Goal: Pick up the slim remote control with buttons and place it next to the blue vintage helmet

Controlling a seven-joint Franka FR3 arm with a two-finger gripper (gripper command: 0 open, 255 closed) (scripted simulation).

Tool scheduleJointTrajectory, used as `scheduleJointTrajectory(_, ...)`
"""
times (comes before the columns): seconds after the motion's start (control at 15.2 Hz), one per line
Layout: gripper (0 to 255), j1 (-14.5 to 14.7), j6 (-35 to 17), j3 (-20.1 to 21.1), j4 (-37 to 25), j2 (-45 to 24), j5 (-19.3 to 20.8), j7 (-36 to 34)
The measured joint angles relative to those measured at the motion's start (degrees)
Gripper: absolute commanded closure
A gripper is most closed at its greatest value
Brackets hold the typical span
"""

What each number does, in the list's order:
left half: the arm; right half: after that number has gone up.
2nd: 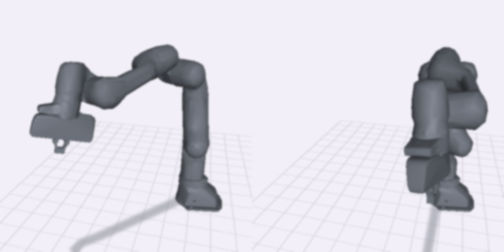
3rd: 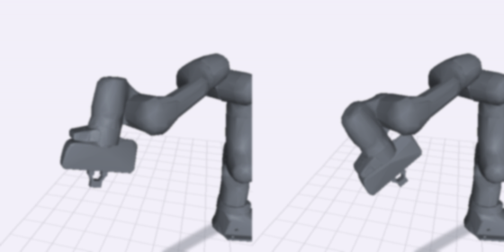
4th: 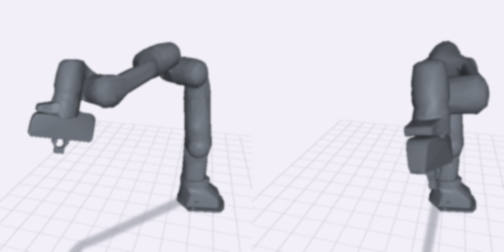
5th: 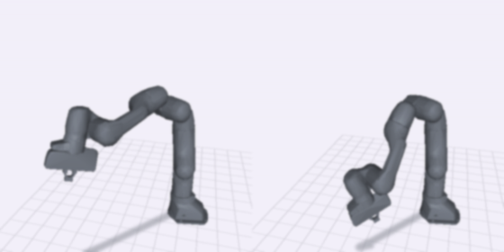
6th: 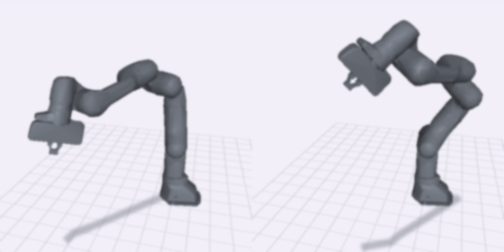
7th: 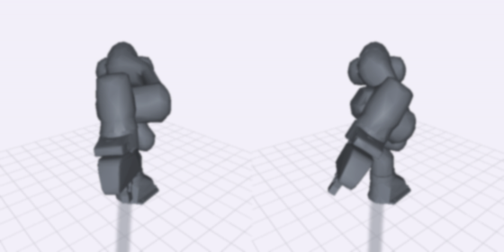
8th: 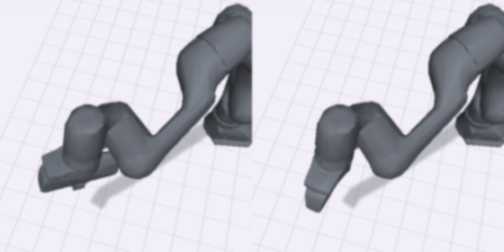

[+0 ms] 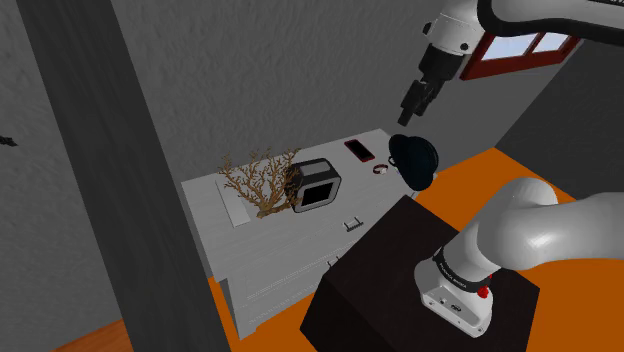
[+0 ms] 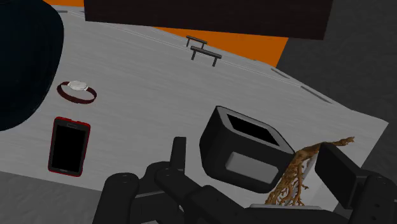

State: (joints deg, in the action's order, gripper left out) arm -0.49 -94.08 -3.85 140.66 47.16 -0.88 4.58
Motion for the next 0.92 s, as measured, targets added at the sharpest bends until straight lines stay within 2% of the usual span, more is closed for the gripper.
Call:
scheduleJointTrajectory(0.13, 0, 0.16, -0.64, 0.43, 0.3, -0.33, -0.28, -0.47)
scheduleJointTrajectory(0.33, 0, 1.13, -4.7, 2.94, 1.93, -2.7, -1.81, -3.2)
scheduleJointTrajectory(0.92, 0, 4.03, -19.37, 11.25, 3.47, -15.42, -5.62, -12.32)
